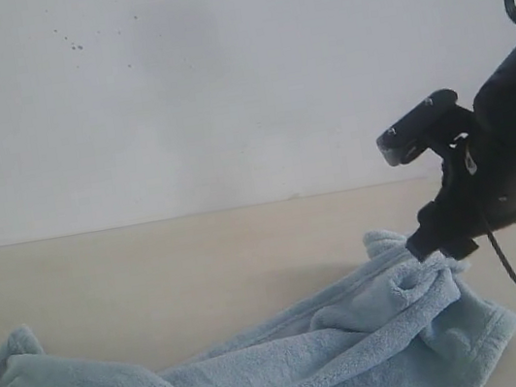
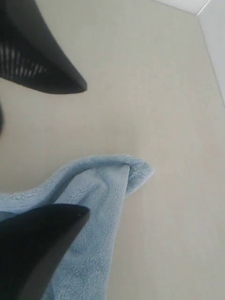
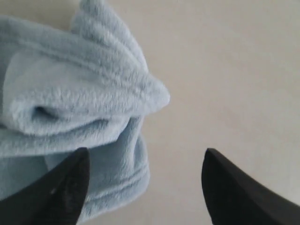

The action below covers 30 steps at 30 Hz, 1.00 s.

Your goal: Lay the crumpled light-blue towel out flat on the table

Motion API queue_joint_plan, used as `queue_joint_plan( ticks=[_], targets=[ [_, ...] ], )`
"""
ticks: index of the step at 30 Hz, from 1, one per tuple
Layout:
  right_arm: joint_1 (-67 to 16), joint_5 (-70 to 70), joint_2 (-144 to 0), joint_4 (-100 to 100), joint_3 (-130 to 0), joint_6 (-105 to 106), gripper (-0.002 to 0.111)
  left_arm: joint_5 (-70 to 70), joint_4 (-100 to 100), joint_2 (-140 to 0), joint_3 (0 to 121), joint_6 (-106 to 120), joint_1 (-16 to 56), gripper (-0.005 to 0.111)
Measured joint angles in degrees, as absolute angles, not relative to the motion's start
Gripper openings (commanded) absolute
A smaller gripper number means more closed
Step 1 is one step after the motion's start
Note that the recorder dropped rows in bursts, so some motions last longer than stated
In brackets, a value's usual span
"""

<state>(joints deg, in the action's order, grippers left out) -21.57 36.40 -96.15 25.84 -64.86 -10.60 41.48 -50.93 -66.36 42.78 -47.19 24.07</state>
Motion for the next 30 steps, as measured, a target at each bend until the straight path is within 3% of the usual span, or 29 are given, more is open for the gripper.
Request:
queue_joint_plan(
  ticks=[12,16,24,30],
  targets=[
    [-21.6,34.9,-95.2,18.4,-51.2,-6.4,0.064,41.9,-49.2,-61.1,37.5,-44.1,24.1,0.064],
    [-19.0,31.6,-95.1,15.3,-50.9,-6.7,0.054,42.0,-49.1,-59.9,37.0,-44.0,24.1,0.064],
    [-6.5,31.7,-95.1,-18.3,-50.8,16.4,0.058,41.0,-49.0,-58.9,36.8,-43.9,24.1,0.061],
    [-2.2,33.2,-95.9,-34.1,-50.7,26.0,0.058,40.8,-48.9,-58.9,36.8,-43.9,24.1,0.06]
  ],
)
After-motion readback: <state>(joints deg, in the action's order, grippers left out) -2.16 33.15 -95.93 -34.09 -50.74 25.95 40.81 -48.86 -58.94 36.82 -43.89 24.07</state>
